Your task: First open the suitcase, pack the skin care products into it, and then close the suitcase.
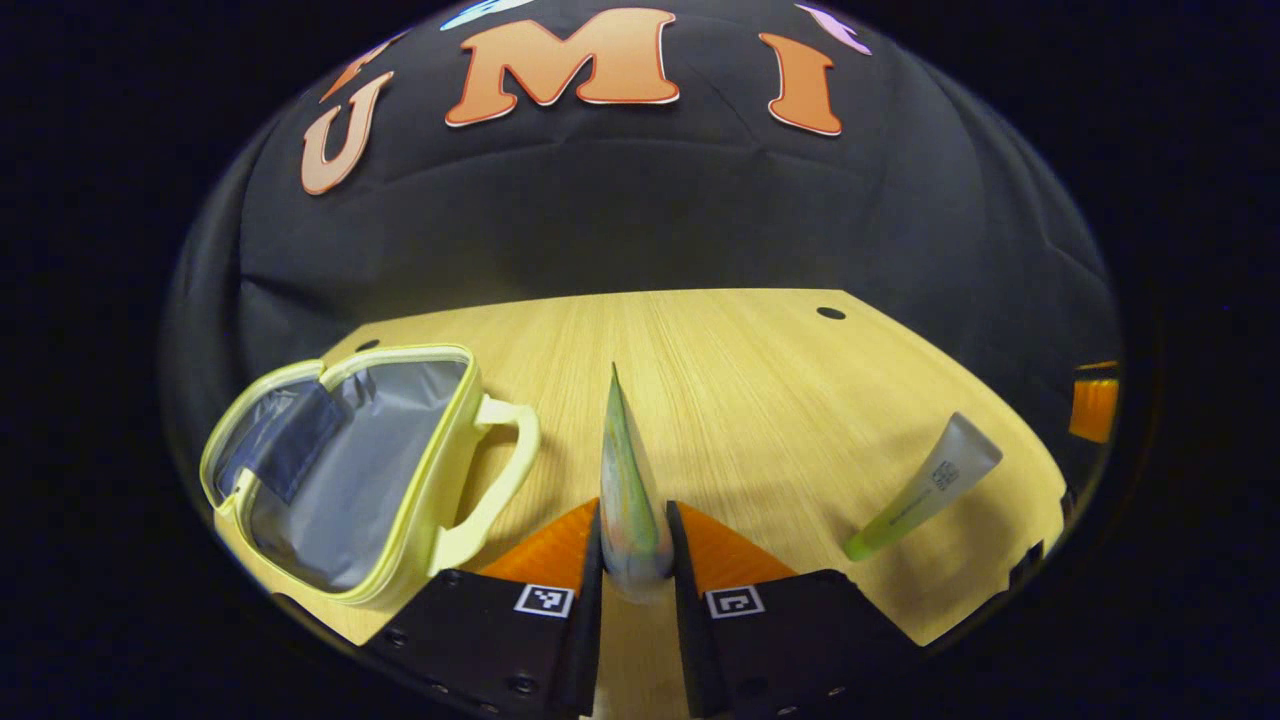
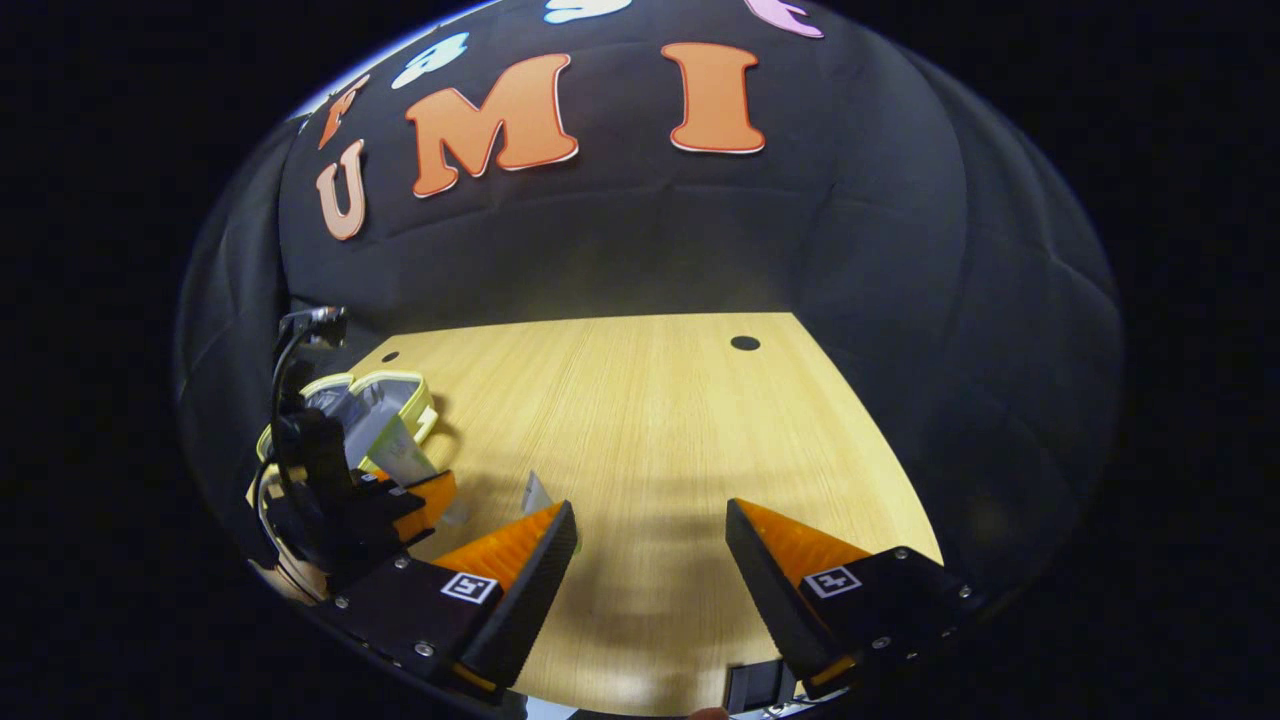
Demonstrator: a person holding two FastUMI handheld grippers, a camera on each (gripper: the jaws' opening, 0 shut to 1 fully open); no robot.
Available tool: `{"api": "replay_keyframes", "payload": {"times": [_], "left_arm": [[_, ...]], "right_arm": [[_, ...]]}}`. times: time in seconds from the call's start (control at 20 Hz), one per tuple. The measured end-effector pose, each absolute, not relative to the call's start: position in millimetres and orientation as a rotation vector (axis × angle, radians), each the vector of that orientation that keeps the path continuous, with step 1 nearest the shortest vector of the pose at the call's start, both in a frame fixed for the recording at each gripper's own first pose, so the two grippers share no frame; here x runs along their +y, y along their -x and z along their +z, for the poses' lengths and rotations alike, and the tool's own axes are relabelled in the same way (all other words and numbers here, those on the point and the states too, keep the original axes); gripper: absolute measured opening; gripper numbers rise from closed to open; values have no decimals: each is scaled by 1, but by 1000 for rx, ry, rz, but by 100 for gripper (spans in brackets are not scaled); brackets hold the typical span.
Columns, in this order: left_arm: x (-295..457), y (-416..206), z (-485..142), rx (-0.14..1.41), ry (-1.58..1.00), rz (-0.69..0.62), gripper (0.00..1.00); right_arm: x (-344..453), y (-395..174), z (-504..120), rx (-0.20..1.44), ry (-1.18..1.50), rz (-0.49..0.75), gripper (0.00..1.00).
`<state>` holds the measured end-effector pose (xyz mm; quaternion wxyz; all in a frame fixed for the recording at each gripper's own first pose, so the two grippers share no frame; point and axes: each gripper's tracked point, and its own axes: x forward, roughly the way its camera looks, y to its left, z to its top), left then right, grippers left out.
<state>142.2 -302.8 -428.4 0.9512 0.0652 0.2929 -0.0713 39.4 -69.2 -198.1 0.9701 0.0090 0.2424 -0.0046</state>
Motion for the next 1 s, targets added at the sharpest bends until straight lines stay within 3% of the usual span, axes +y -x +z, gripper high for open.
{"api": "replay_keyframes", "payload": {"times": [0.45,0.8,1.0], "left_arm": [[-277,-99,-373,697,-72,-232,34],[-224,-68,-312,675,-125,-211,35],[-197,-58,-307,697,-95,-167,34]], "right_arm": [[-9,-58,-236,551,36,125,96],[4,-80,-292,701,32,127,96],[7,-96,-313,747,47,116,88]]}}
